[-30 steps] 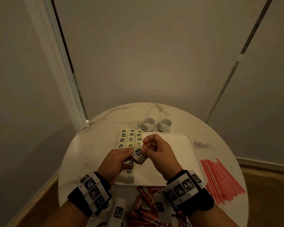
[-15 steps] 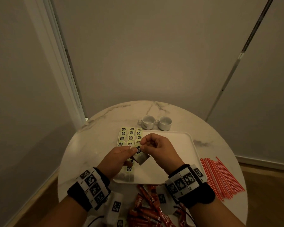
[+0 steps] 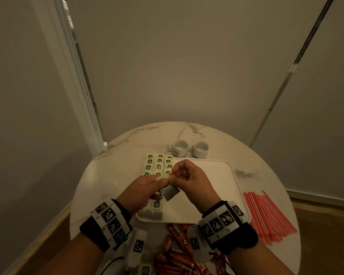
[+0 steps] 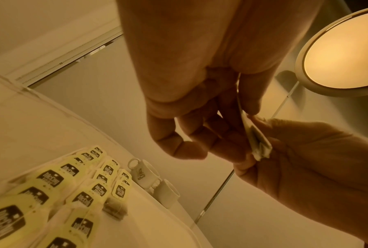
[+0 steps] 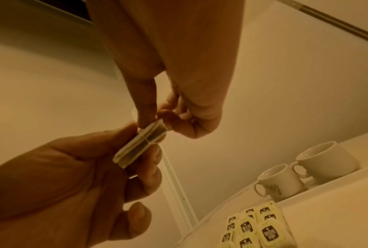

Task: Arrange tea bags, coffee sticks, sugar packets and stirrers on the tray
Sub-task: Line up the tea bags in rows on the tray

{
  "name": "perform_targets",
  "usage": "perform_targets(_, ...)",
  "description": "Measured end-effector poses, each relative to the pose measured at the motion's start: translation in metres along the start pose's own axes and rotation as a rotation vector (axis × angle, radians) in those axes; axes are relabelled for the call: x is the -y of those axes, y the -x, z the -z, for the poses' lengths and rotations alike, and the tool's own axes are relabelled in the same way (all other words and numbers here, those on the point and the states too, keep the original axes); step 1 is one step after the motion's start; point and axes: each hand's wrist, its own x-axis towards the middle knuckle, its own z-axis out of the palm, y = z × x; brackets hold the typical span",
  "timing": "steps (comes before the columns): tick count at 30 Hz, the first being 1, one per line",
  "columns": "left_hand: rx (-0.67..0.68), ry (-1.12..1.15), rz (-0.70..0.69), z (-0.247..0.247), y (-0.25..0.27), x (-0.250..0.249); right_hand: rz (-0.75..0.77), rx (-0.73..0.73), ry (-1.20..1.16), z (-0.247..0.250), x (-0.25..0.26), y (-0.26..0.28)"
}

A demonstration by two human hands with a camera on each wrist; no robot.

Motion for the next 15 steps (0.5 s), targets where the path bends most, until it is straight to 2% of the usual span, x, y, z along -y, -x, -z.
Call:
perform_targets(3, -0.049, 0.029, -0.025, -0.001, -0.001, 0.0, -0.005, -0.079, 0.039, 0.004, -0.003, -0.001)
perform_targets(8, -0.103, 0.038, -0.075, -0.001, -0.004, -0.005, -0.12, 0.086, 0.056, 0.006, -0.009, 0.003)
perform_targets(12, -0.136, 0.006, -0.086, 0.001, -0.005, -0.003, -0.07, 0.065, 0.03, 0.004, -0.014, 0.005)
perform_targets(15, -0.139, -0.028, -0.096, 0.002, -0.007, -0.001, -0.095, 0.053, 0.011, 0.004, -0.019, 0.004)
